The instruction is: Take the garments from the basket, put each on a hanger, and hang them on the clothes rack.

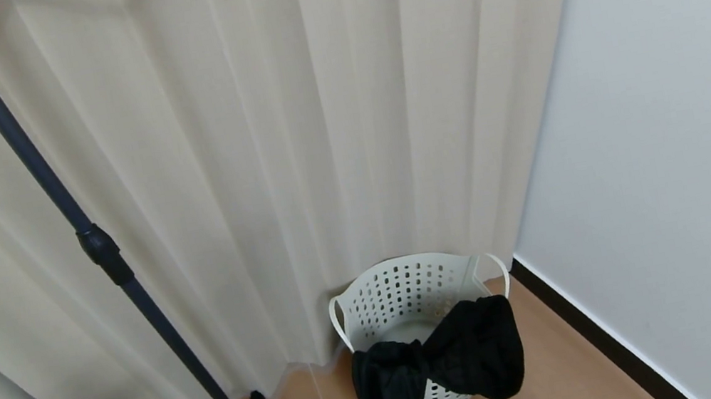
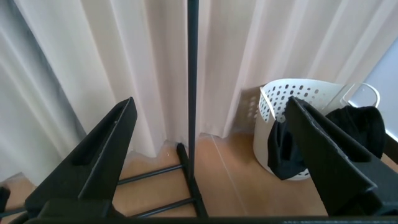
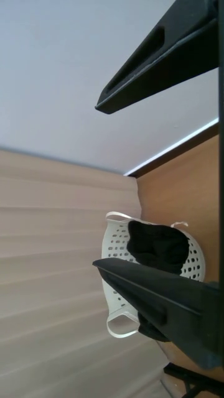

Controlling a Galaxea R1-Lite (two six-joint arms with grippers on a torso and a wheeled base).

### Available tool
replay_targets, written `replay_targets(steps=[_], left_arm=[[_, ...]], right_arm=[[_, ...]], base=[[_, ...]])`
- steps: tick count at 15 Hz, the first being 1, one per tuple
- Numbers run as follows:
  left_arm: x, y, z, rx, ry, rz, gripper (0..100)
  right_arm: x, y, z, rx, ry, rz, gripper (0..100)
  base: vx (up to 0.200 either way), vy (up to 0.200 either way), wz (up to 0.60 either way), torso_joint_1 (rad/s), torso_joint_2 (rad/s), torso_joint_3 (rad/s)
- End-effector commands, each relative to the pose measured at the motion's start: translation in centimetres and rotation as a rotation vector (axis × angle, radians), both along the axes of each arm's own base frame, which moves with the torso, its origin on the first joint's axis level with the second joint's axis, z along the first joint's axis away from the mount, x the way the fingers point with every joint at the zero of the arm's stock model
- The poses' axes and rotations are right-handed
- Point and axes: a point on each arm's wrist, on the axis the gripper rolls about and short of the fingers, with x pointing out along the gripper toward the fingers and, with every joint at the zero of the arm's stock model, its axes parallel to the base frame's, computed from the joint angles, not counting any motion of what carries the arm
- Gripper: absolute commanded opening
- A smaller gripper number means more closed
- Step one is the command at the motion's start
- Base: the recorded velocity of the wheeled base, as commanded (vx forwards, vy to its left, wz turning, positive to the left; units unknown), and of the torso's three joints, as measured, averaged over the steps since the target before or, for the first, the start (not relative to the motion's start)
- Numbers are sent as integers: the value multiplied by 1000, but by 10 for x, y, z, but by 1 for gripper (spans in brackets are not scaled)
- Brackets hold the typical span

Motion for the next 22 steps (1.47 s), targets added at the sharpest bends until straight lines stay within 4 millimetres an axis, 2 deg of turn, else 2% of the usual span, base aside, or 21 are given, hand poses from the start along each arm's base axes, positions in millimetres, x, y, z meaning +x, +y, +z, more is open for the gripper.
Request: replay_targets(steps=[1,22], left_arm=[[0,0,0,0,-1,0,100],[0,0,0,-3,2,0,100]], right_arm=[[0,0,0,1,0,2,100],[0,0,-1,-15,9,5,100]], base=[[0,0,0,7,2,-198],[0,0,0,3,3,-198]])
